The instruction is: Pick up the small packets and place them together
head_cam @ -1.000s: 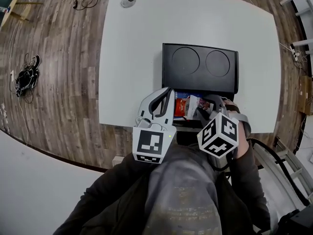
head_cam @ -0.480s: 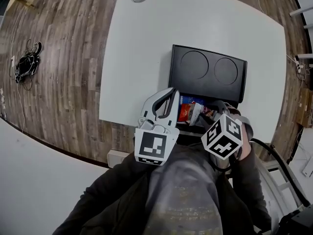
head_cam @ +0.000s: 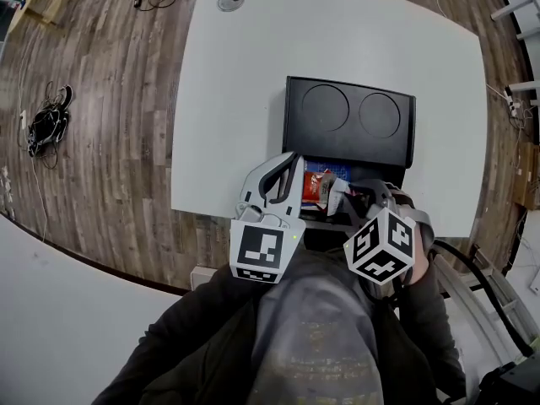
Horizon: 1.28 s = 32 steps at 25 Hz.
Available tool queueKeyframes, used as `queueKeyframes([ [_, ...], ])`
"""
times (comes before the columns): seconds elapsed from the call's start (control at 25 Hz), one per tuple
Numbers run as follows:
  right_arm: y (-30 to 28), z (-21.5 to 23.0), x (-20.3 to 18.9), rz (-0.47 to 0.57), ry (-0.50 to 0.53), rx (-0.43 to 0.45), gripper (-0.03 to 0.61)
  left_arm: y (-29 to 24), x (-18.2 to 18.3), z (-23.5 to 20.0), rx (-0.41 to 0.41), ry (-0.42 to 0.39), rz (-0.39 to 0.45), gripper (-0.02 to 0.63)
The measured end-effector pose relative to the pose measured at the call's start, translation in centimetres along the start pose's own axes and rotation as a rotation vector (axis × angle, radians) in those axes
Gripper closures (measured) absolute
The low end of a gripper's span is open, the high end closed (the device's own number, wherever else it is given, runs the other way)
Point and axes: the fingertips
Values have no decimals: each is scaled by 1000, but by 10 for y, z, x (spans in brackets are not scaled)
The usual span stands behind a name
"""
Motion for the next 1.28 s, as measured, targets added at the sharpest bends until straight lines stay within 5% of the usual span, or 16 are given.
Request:
queueKeyframes([
  [0.8,67,18,22,97,-115,-180,557,27,36,13,-61,-126,74,611],
  [1.28,104,86,26,110,-125,-304,561,20,57,11,-56,-121,100,611],
])
Point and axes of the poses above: the fingertips, and each gripper's own axes: y backward along the fingers, z to its right, x out of its top, and after that the axes turned 10 degrees about -z, right-handed
